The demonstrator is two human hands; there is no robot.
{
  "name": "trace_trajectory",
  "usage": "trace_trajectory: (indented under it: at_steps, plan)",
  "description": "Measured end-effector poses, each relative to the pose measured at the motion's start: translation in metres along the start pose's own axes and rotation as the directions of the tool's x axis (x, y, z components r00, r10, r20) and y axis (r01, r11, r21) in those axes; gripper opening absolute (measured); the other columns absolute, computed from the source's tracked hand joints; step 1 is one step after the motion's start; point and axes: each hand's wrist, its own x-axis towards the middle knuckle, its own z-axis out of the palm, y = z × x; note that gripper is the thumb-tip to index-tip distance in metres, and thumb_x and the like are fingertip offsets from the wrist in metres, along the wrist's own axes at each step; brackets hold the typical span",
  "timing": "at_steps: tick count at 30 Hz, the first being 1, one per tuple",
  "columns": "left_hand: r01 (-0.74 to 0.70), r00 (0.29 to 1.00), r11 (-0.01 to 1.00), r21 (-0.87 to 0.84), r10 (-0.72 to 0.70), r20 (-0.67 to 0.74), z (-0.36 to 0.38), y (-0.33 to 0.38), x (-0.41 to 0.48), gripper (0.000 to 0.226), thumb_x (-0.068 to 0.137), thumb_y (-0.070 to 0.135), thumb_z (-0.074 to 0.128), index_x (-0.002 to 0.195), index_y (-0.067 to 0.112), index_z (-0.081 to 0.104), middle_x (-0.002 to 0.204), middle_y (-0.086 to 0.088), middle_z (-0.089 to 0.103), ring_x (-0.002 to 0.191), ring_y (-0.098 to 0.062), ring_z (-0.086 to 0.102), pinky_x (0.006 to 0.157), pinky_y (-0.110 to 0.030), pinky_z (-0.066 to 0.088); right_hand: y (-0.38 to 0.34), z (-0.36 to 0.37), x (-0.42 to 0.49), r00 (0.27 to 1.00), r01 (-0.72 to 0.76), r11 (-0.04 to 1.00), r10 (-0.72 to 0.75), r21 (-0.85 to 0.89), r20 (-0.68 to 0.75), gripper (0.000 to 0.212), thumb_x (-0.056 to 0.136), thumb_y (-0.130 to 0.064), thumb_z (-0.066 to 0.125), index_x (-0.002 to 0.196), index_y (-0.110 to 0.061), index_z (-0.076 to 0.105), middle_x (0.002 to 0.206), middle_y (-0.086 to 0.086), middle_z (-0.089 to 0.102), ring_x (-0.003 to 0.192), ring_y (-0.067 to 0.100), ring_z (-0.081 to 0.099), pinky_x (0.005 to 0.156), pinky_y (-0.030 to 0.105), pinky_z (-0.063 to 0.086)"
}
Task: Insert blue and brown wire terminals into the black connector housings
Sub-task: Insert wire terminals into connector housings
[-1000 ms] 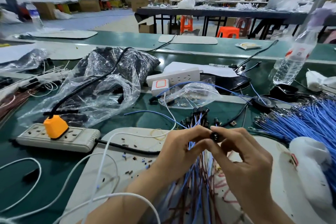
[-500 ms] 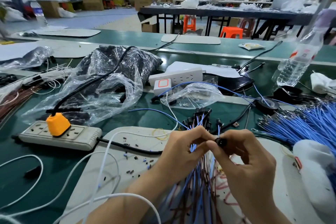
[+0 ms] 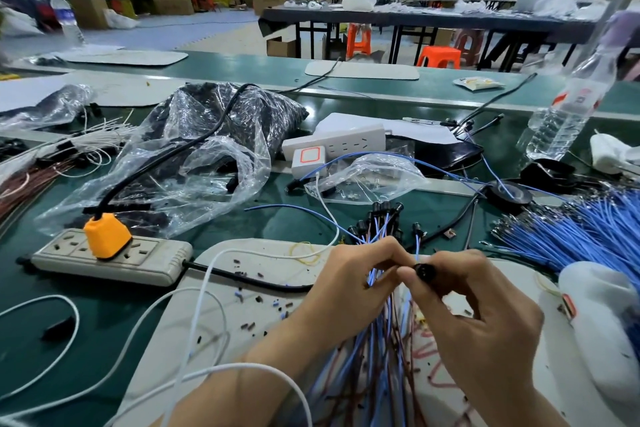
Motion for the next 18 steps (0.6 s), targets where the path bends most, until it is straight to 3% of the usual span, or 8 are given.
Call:
trace_trajectory:
  at_steps: [2,6,8,11,14,16,18]
  plan:
    - [-0.011,1.0,1.0,0.016,0.011,0.009,0.0,-0.001,0.001,0.007,0.087,0.008,0.059,0.088,0.007,0.065,0.077,-0.001,0.069,0.071,-0.011,0.064,0.067,-0.03,0.052,0.0,-0.001,0.002,0.999,0.032,0.999,-0.031,-0.02,0.008,0.025,0.079,-0.023,0.071,0.076,0.002,0.067,0.067,0.004,0.063,0.06,0.009,0.055,0.056,0.022,0.049]
    - [0.004,0.999,0.998,0.055,-0.006,0.039,-0.002,-0.003,0.004,0.005,0.085,0.005,0.061,0.087,0.008,0.065,0.071,0.01,0.064,0.065,0.007,0.057,0.064,-0.009,0.042,0.003,-0.001,0.0,0.999,-0.029,1.0,0.029,-0.012,0.023,0.022,0.077,-0.021,0.076,0.076,-0.001,0.066,0.067,0.002,0.062,0.058,0.009,0.055,0.055,0.024,0.049]
    - [-0.009,0.999,0.998,0.06,0.006,0.053,-0.004,-0.004,0.003,0.01,0.086,0.006,0.063,0.095,0.009,0.066,0.078,0.008,0.069,0.071,0.004,0.062,0.068,-0.011,0.045,0.003,0.001,0.001,0.993,-0.113,0.993,0.112,0.021,0.033,0.018,0.073,-0.019,0.076,0.078,-0.006,0.066,0.068,-0.001,0.063,0.059,0.008,0.058,0.056,0.023,0.051]
    - [-0.048,0.997,0.998,0.026,0.047,0.057,-0.003,-0.004,0.002,0.04,0.084,0.005,0.066,0.12,0.019,0.057,0.095,0.003,0.07,0.079,-0.009,0.066,0.075,-0.023,0.052,0.0,0.003,0.008,0.979,-0.189,0.981,0.185,0.044,0.088,0.018,0.073,-0.026,0.076,0.08,-0.012,0.066,0.07,-0.007,0.066,0.063,0.004,0.062,0.06,0.016,0.051]
    - [-0.052,0.999,0.999,0.005,0.052,0.007,0.0,-0.001,0.001,0.025,0.09,0.013,0.061,0.115,0.017,0.06,0.077,0.002,0.067,0.062,-0.006,0.061,0.063,-0.019,0.048,0.002,-0.004,0.015,0.977,-0.207,0.976,0.202,0.073,0.069,0.029,0.078,-0.045,0.069,0.08,-0.017,0.067,0.069,-0.008,0.066,0.063,0.004,0.062,0.062,0.009,0.047]
    - [-0.012,0.999,1.0,-0.005,0.012,-0.05,0.001,-0.001,0.0,0.018,0.091,0.016,0.06,0.108,0.013,0.064,0.071,0.003,0.066,0.054,0.003,0.055,0.059,-0.009,0.04,0.013,-0.011,0.021,0.96,-0.277,0.961,0.277,-0.002,-0.048,0.026,0.087,-0.046,0.058,0.079,-0.021,0.063,0.068,-0.007,0.064,0.062,0.008,0.061,0.061,0.007,0.042]
    - [0.04,0.995,0.998,-0.055,-0.045,-0.086,0.0,-0.001,0.001,0.016,0.091,0.016,0.06,0.106,0.018,0.063,0.07,0.007,0.066,0.052,0.002,0.056,0.059,-0.007,0.04,0.033,-0.018,0.026,0.898,-0.436,0.861,0.436,-0.261,-0.061,0.02,0.092,-0.032,0.056,0.08,-0.016,0.06,0.081,0.004,0.063,0.067,0.017,0.057,0.067,0.018,0.041]
